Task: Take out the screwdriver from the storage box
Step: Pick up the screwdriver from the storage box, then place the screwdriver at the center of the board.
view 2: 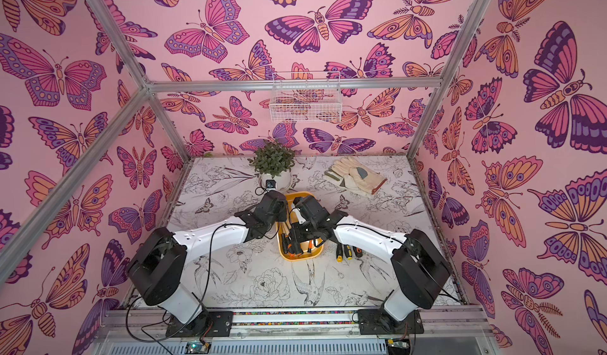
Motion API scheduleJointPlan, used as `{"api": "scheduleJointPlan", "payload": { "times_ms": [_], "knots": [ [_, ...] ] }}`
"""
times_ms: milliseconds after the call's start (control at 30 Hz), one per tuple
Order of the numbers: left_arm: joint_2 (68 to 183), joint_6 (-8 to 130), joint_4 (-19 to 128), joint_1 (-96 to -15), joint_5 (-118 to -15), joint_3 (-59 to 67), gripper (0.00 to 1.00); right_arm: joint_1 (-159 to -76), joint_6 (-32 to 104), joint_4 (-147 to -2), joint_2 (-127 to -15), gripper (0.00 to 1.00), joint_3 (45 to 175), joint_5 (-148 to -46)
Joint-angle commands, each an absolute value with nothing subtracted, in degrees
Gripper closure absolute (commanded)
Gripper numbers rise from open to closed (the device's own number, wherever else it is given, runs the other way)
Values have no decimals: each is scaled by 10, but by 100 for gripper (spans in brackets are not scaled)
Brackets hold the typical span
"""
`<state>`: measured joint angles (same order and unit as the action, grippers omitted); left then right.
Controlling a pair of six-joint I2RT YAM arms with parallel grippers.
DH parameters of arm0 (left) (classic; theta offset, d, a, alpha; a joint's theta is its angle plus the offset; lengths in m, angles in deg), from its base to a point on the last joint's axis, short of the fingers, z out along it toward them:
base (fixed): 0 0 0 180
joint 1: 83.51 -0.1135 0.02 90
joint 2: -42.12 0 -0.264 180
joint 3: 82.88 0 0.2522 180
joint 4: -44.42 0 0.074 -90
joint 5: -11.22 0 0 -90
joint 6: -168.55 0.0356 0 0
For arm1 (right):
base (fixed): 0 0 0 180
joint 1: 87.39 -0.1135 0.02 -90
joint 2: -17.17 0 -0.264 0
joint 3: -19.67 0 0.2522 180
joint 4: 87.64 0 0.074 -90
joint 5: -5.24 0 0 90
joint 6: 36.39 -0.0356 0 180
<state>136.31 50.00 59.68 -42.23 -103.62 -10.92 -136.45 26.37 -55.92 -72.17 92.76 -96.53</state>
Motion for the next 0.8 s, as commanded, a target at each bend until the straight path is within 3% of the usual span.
{"api": "scheduleJointPlan", "payload": {
  "times_ms": [0,433,767],
  "knots": [
    [1357,494,581,-423,-1036,-109,100,-1355,274,-530,-678,100,921,-954],
    [1356,493,580,-423,-1037,-109,100,-1289,318,-419,-566,100,892,-930],
    [1356,493,580,-424,-1036,-110,100,-1168,362,-350,-517,100,868,-927]
  ]
}}
